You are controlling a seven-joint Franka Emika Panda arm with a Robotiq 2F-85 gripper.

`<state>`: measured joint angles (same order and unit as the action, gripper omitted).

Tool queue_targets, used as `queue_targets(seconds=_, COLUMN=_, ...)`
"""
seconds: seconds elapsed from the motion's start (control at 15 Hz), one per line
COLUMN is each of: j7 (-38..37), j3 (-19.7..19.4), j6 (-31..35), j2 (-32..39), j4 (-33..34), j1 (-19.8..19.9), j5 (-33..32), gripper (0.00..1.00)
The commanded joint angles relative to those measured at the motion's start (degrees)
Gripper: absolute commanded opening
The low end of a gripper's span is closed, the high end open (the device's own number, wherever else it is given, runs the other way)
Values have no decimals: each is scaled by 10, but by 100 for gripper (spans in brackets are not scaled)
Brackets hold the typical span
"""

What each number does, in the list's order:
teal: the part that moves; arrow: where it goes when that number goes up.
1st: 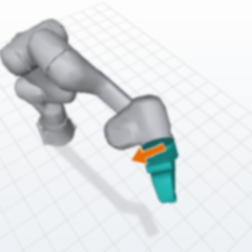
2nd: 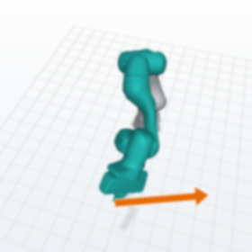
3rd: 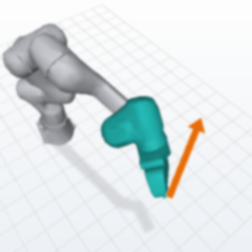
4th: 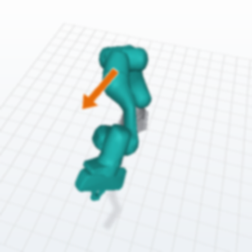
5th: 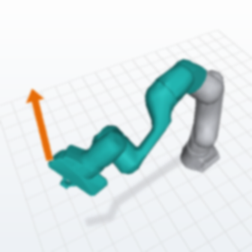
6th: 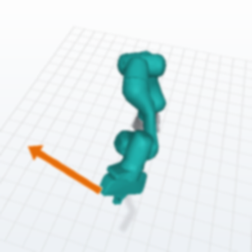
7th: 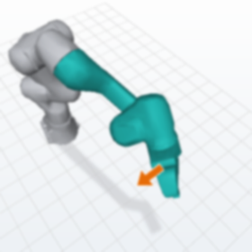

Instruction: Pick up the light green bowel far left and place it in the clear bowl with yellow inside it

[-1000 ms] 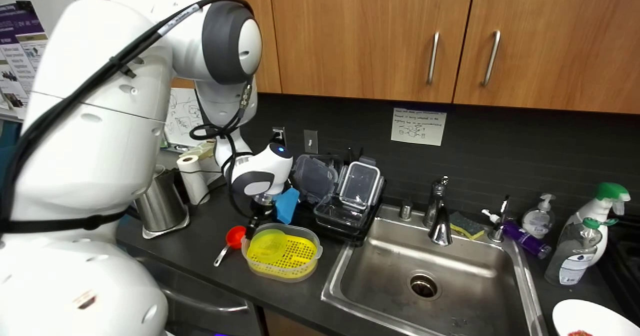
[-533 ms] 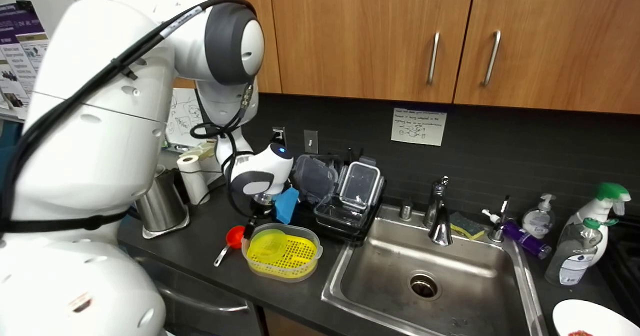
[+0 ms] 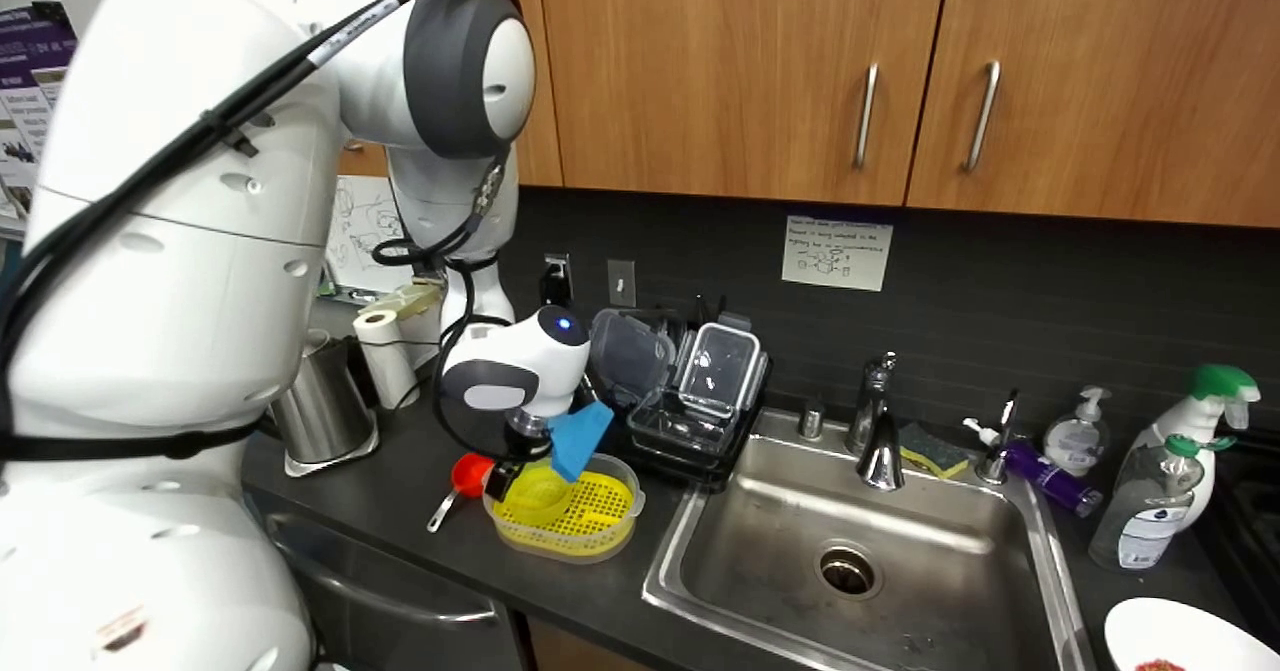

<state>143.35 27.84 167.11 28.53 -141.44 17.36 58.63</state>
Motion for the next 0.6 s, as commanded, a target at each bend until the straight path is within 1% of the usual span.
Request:
queue_targets(seconds=0.0, j7=-38, j3=5, j6=65, j2=-56, j4=-77, j1=-16, j5=41, gripper=100)
queue_targets(seconds=0.13, j7=-71, j3=5, j6=95, j2=-78, j4=-112, j1=-32, j5=56, gripper=100)
queue_targets(seconds=0.27, j7=-118, j3=-3, j6=123, j2=-100, j4=-148, j1=-61, j5=60, gripper=100)
queue_targets(seconds=0.4, j7=-160, j3=-3, j6=155, j2=-120, j4=-179, j1=-88, j5=67, gripper=100)
queue_targets(seconds=0.53, j7=-195, j3=-7, j6=176, j2=-131, j4=-202, j1=-117, j5=69, gripper=100)
